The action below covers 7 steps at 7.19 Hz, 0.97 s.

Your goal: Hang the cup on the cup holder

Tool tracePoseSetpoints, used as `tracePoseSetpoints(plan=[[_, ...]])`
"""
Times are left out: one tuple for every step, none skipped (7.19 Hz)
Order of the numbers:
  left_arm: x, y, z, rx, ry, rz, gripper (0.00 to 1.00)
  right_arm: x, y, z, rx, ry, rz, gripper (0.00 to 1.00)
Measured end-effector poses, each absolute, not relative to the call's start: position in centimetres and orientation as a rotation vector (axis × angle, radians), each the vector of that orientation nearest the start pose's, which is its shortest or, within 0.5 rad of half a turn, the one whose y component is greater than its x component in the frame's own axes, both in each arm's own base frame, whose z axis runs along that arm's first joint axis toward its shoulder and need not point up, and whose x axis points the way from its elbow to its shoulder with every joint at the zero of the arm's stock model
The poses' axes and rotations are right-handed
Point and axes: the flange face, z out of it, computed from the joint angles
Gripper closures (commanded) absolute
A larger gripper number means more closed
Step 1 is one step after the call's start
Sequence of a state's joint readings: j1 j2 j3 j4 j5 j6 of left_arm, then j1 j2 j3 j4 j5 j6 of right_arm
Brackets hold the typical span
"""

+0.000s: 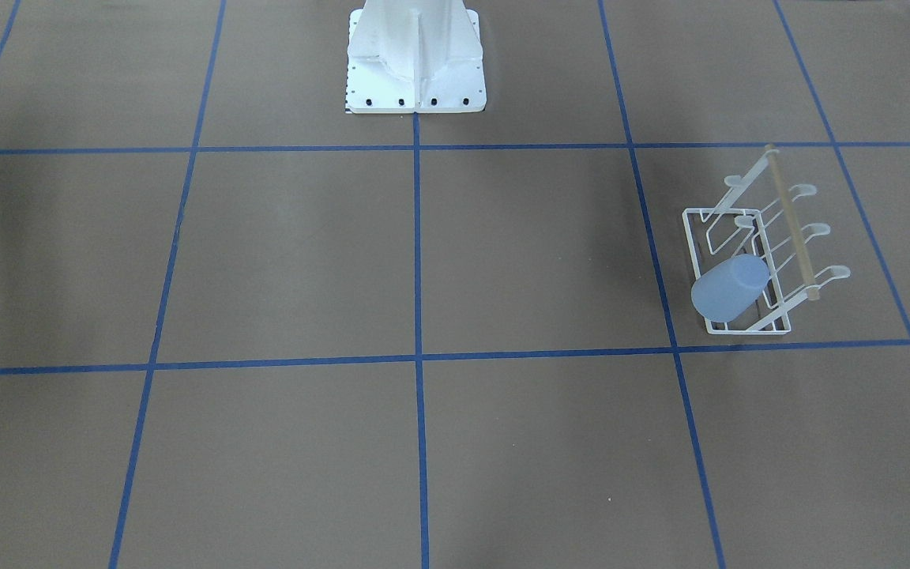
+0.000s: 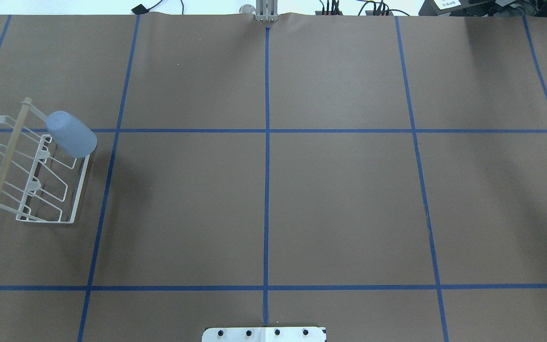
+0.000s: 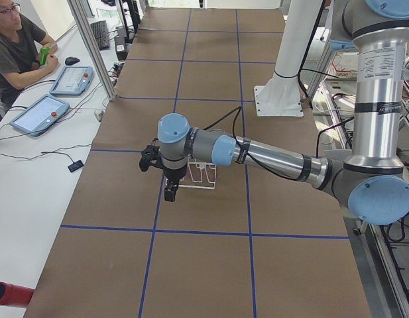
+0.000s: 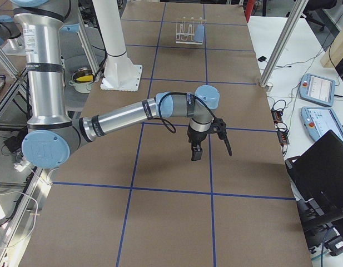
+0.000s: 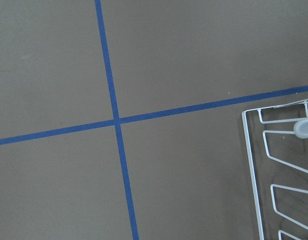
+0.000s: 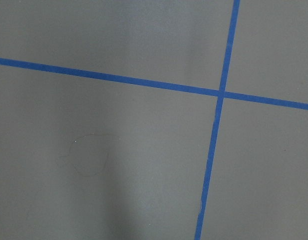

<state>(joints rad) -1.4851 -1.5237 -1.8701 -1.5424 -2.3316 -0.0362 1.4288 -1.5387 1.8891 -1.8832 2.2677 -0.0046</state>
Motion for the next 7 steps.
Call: tracePoseSetpoints(plan=[[-2.4, -47.3, 53.6, 0.17, 0.769, 0.134, 0.01, 0.0, -49.0, 52.4, -0.01, -0.699, -0.155, 0.0], [-2.4, -47.2, 53.5, 0.173, 0.768, 0.136, 0.01, 0.0, -49.0, 52.4, -0.008, -0.7, -0.156, 0.0], [-2.4, -47.2, 53.6, 0.17, 0.768, 0.136, 0.01, 0.0, -49.0, 52.1, -0.003, -0.701, -0.158, 0.0], [-2.3, -47.2, 53.7, 0.167, 0.77, 0.135, 0.01, -0.1, -49.2, 51.9, 0.003, -0.701, -0.16, 0.0], [-2.3, -47.1, 53.6, 0.167, 0.774, 0.135, 0.01, -0.1, -49.3, 51.7, 0.008, -0.702, -0.162, 0.0], [-2.3, -47.0, 53.6, 0.166, 0.776, 0.134, 0.01, -0.1, -49.4, 51.4, 0.015, -0.702, -0.164, 0.0], [-2.3, -46.6, 53.6, 0.164, 0.777, 0.133, 0.01, -0.1, -49.5, 51.1, 0.02, -0.703, -0.166, 0.0]])
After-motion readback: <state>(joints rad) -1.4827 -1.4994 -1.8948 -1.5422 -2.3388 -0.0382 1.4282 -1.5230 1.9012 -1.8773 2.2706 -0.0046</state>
